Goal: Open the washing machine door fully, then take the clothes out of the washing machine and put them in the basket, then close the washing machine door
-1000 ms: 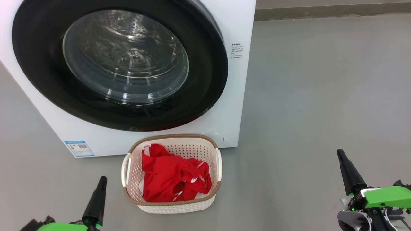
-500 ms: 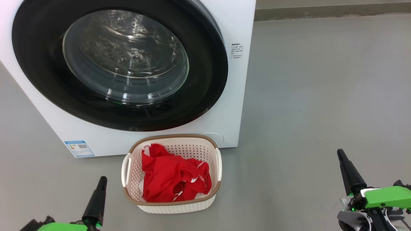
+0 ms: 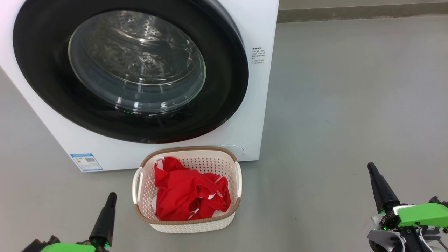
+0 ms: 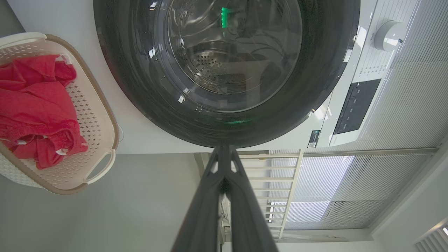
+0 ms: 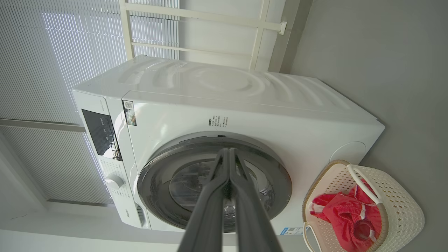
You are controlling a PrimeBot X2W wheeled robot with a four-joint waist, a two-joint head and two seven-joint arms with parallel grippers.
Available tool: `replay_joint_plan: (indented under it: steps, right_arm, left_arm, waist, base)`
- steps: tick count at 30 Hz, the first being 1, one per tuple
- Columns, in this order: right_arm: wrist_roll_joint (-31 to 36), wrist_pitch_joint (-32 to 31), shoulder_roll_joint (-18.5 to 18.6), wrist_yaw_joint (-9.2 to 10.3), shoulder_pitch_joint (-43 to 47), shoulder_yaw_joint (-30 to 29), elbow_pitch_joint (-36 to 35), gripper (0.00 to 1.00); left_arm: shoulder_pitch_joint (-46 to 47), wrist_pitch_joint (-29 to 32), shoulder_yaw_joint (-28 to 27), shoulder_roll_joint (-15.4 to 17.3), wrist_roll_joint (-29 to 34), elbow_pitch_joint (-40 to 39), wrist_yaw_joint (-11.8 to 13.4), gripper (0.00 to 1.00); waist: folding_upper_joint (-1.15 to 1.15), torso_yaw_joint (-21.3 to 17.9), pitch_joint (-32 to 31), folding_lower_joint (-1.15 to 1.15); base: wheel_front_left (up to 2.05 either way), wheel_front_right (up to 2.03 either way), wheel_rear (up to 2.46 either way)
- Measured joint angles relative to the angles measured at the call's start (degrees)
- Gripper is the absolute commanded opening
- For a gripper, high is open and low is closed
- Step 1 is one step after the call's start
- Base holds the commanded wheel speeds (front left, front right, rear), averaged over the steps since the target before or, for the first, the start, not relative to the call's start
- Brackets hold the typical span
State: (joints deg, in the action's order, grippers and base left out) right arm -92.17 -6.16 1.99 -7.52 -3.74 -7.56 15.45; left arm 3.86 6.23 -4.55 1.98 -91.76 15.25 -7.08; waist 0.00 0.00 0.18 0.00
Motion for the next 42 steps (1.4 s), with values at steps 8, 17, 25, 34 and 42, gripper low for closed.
replay_joint_plan:
  steps: [8,17,25,34,42]
  right_arm:
    - [0.00,0.00,0.00,0.00,0.00,-0.02,0.00,0.00]
    - [0.00,0.00,0.00,0.00,0.00,-0.03,0.00,0.00]
    - [0.00,0.00,0.00,0.00,0.00,-0.03,0.00,0.00]
    - [0.00,0.00,0.00,0.00,0.00,-0.04,0.00,0.00]
    - [0.00,0.00,0.00,0.00,0.00,-0.04,0.00,0.00]
  left_arm:
    - [0.00,0.00,0.00,0.00,0.00,0.00,0.00,0.00]
    - [0.00,0.00,0.00,0.00,0.00,0.00,0.00,0.00]
    - [0.00,0.00,0.00,0.00,0.00,0.00,0.00,0.00]
    - [0.00,0.00,0.00,0.00,-0.01,0.00,0.00,0.00]
    - [0.00,0.00,0.00,0.00,-0.01,0.00,0.00,0.00]
  waist:
    - [0.00,0.00,0.00,0.00]
    - [0.00,0.00,0.00,0.00]
    - [0.00,0.00,0.00,0.00]
    - [0.00,0.00,0.00,0.00]
    - [0.00,0.00,0.00,0.00]
  base:
    - [0.00,0.00,0.00]
    - [0.00,0.00,0.00]
    - [0.00,0.00,0.00]
    - [0.00,0.00,0.00]
    - [0.00,0.00,0.00]
